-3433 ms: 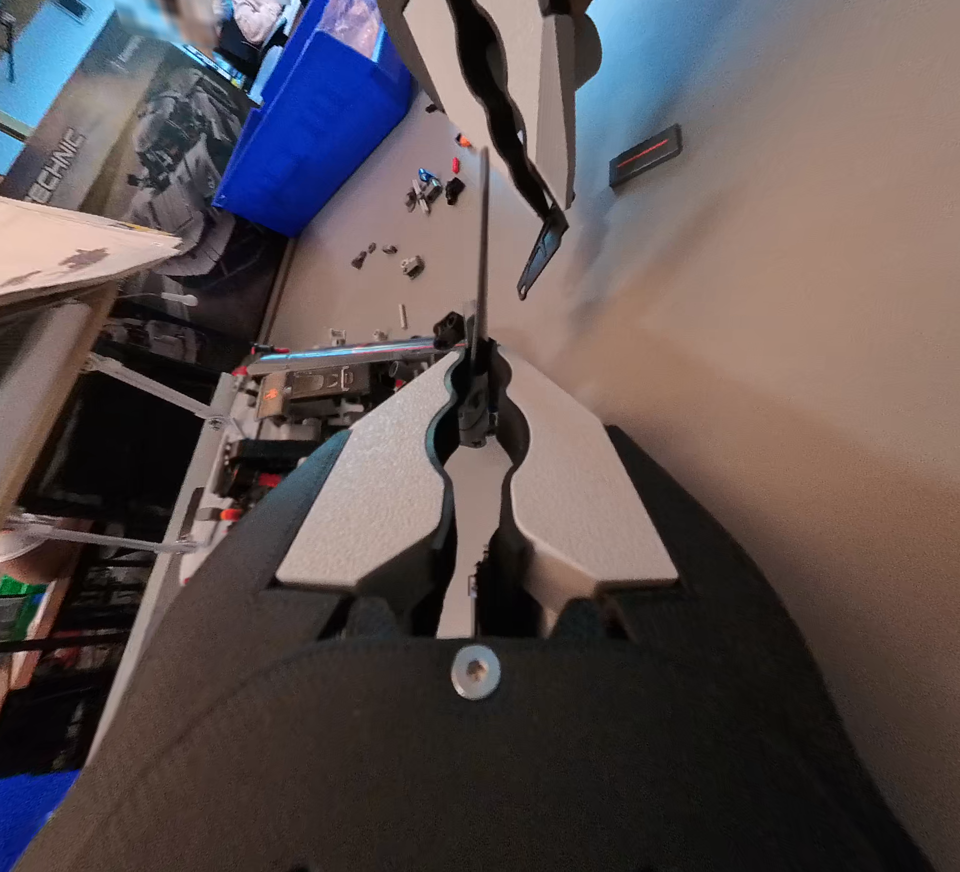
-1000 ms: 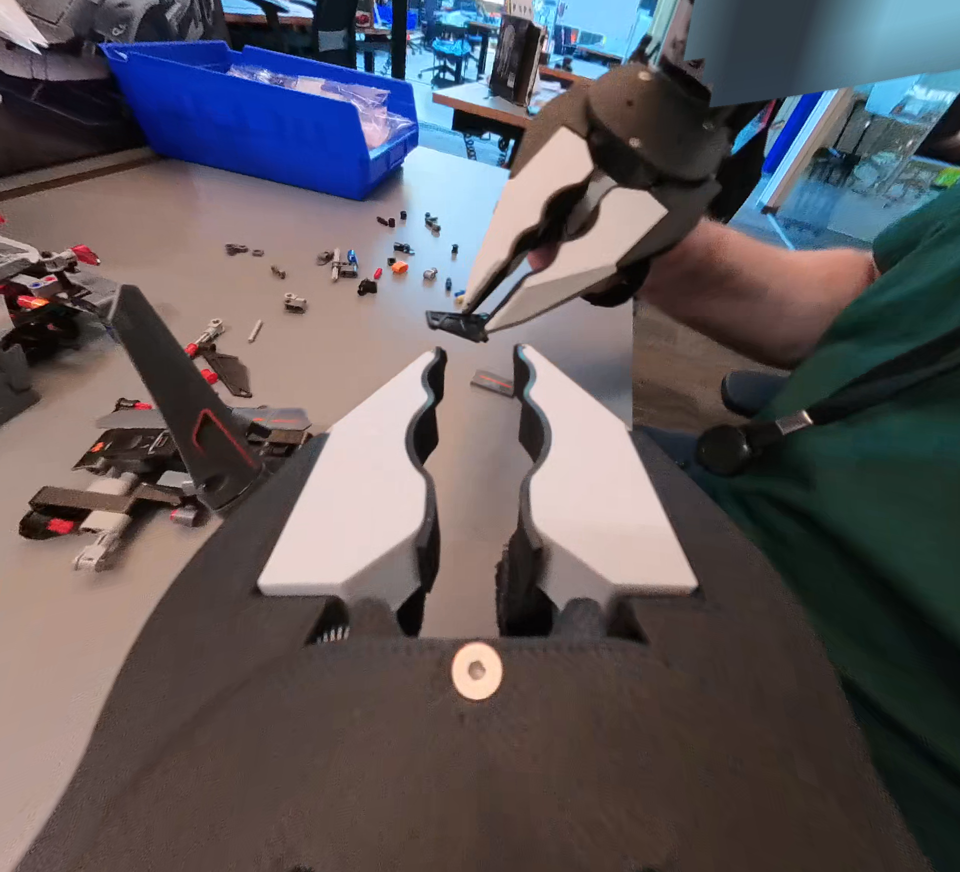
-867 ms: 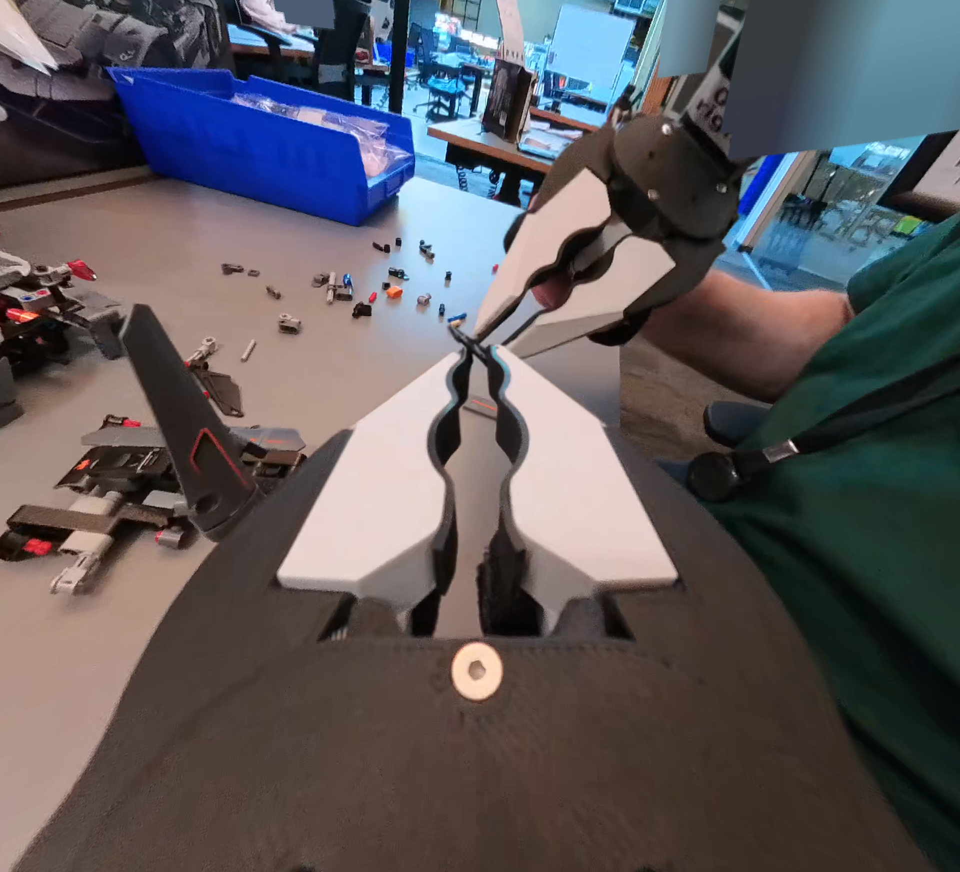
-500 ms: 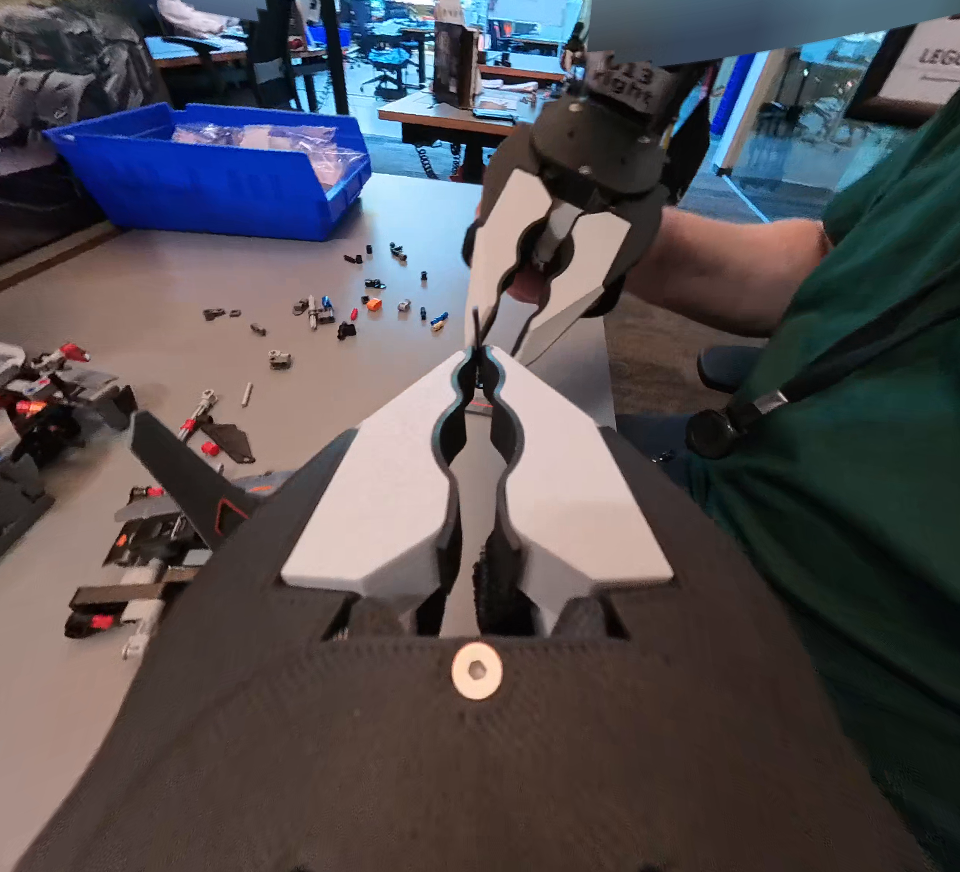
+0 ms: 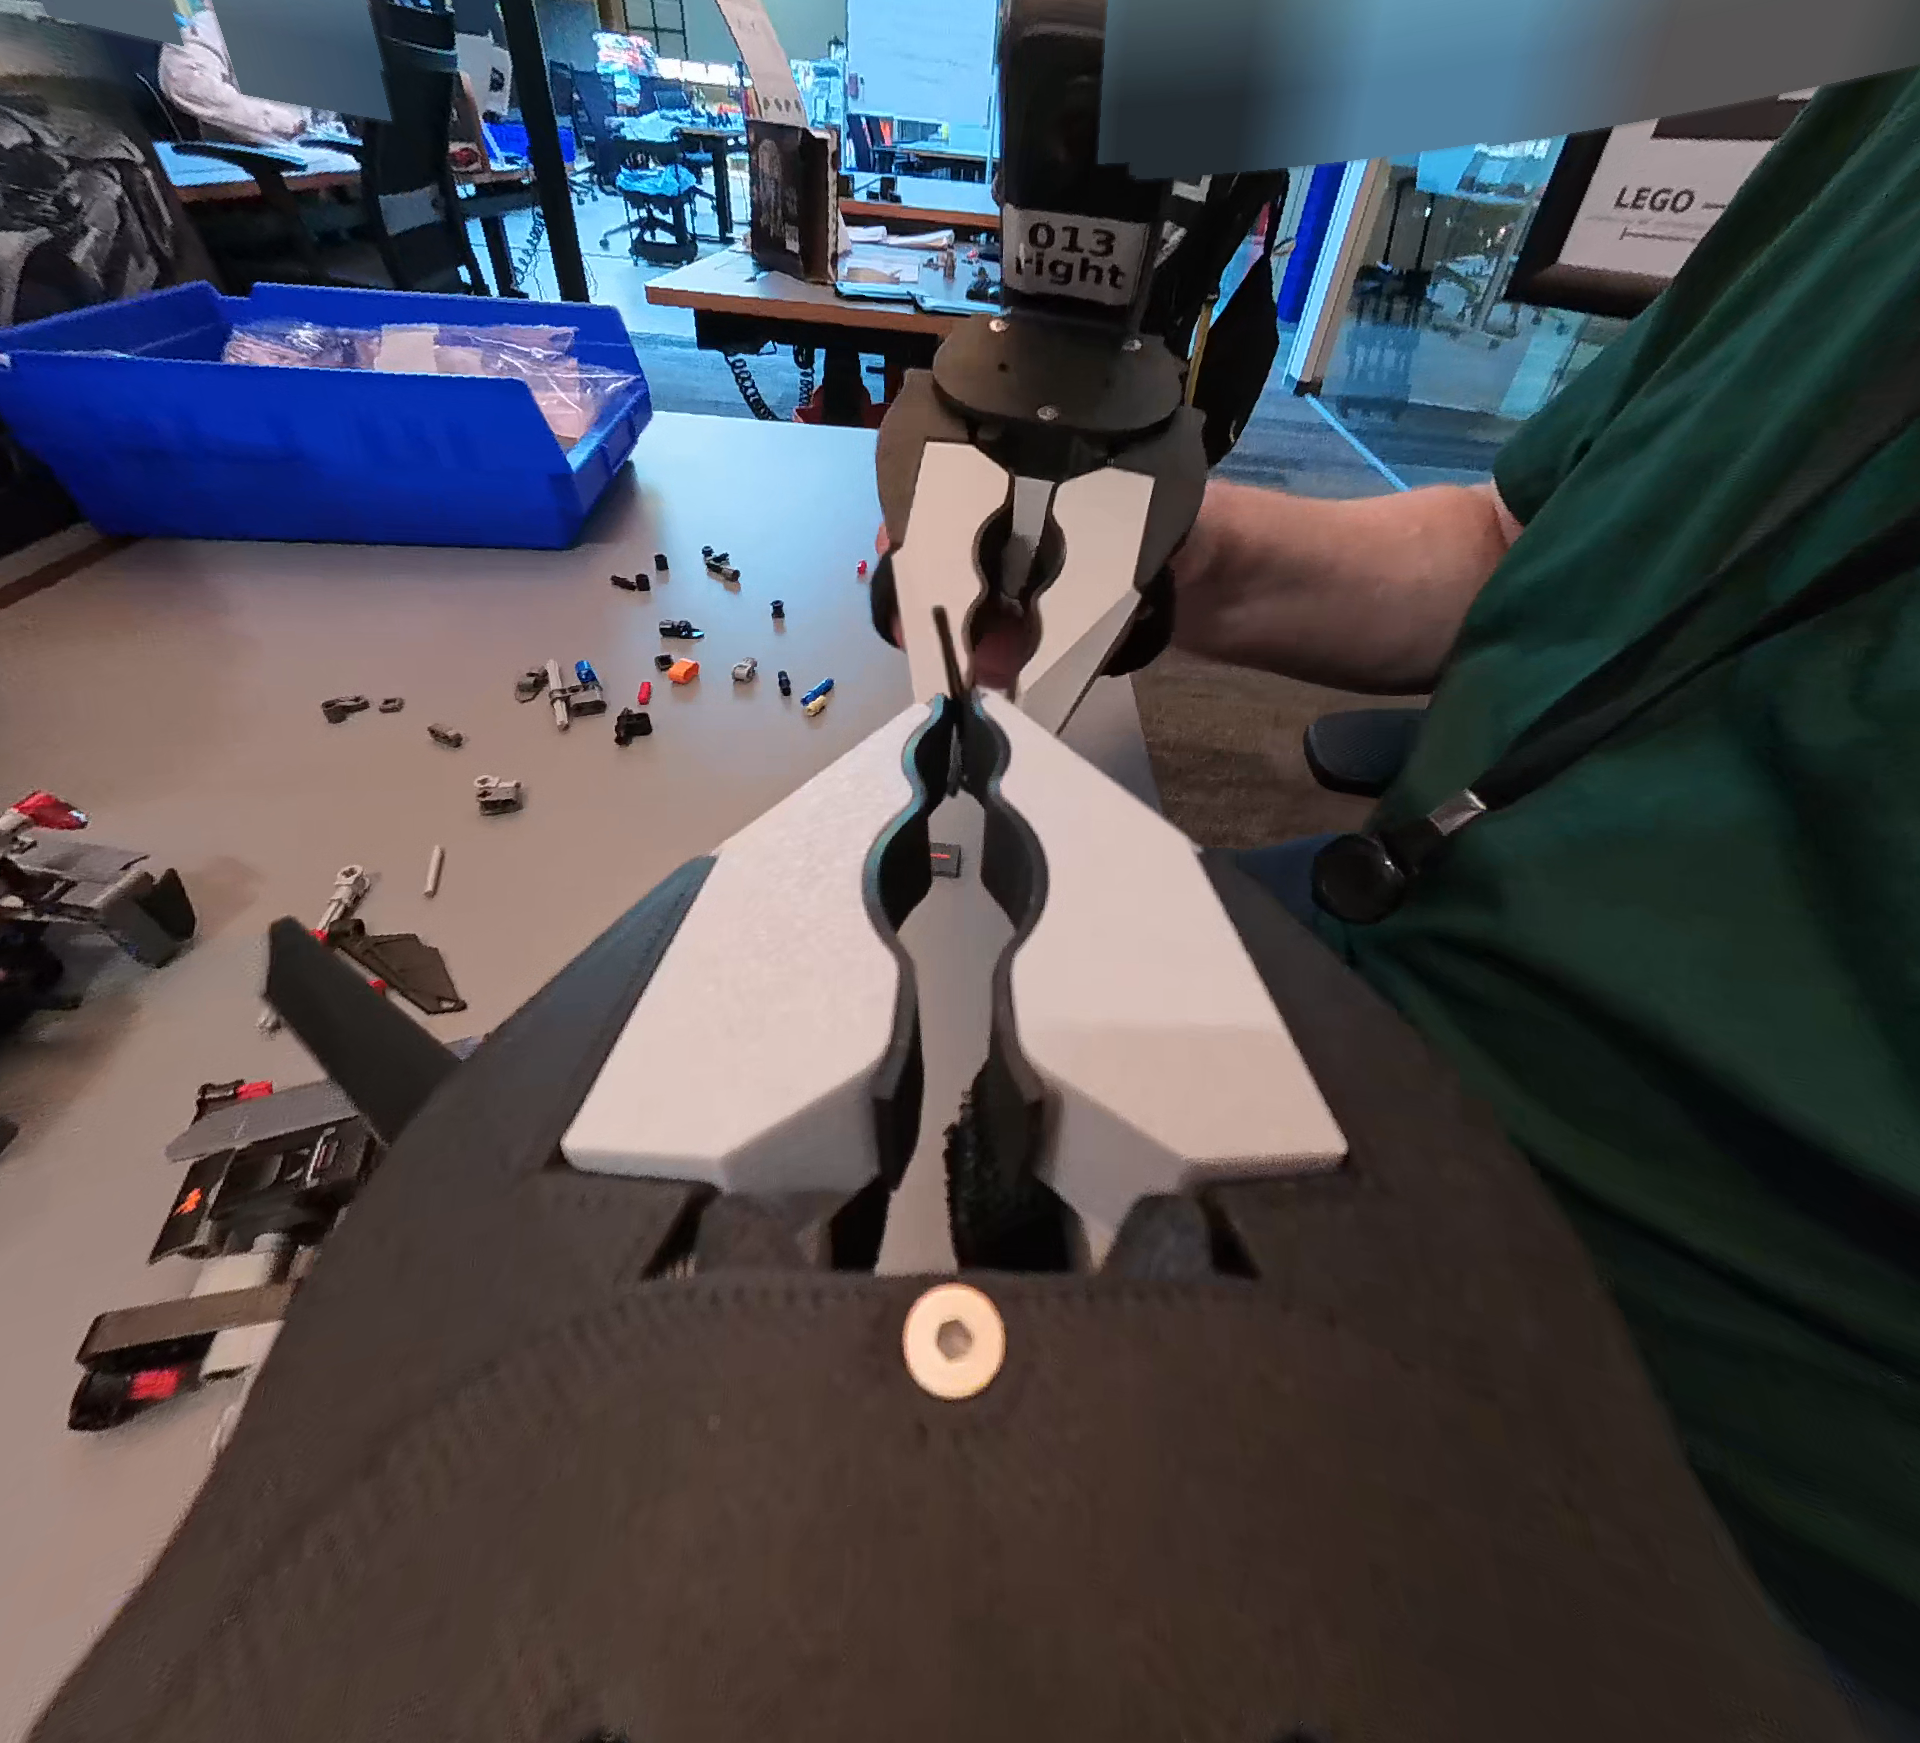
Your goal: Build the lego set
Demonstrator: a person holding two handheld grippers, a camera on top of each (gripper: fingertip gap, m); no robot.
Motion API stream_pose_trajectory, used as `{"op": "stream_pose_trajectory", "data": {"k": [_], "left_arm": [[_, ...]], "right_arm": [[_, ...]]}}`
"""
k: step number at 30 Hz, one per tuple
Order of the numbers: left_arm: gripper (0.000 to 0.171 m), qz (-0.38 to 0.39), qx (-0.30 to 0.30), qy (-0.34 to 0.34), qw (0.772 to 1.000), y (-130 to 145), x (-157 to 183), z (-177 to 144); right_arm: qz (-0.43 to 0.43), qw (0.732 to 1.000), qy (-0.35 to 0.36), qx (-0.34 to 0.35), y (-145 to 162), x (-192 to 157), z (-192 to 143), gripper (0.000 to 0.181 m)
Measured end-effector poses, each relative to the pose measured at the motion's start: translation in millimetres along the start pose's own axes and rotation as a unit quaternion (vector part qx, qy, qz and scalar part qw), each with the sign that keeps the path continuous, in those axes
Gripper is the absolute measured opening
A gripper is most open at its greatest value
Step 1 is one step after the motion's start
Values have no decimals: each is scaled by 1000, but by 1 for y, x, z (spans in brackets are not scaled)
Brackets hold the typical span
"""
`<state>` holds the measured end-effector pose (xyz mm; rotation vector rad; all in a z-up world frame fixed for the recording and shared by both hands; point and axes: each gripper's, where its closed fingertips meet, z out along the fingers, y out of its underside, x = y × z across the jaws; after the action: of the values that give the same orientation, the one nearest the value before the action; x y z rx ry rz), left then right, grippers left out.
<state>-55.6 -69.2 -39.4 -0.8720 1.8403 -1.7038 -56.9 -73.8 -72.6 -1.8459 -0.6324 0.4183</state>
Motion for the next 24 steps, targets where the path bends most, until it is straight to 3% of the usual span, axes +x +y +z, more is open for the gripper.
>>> {"op": "stream_pose_trajectory", "data": {"k": [6, 18, 24], "left_arm": [[0, -15, 41, 9, 999, -7, 1, -5], [0, -18, 54, 19, 998, -9, 2, -6], [0, -18, 55, 28, 998, -8, 4, -4]], "right_arm": [[25, 999, 5, 35, -9, 1, 1, 5], [30, 999, 4, 39, -16, 0, 0, 14], [21, 999, 6, 32, -15, -1, 0, 5]]}}
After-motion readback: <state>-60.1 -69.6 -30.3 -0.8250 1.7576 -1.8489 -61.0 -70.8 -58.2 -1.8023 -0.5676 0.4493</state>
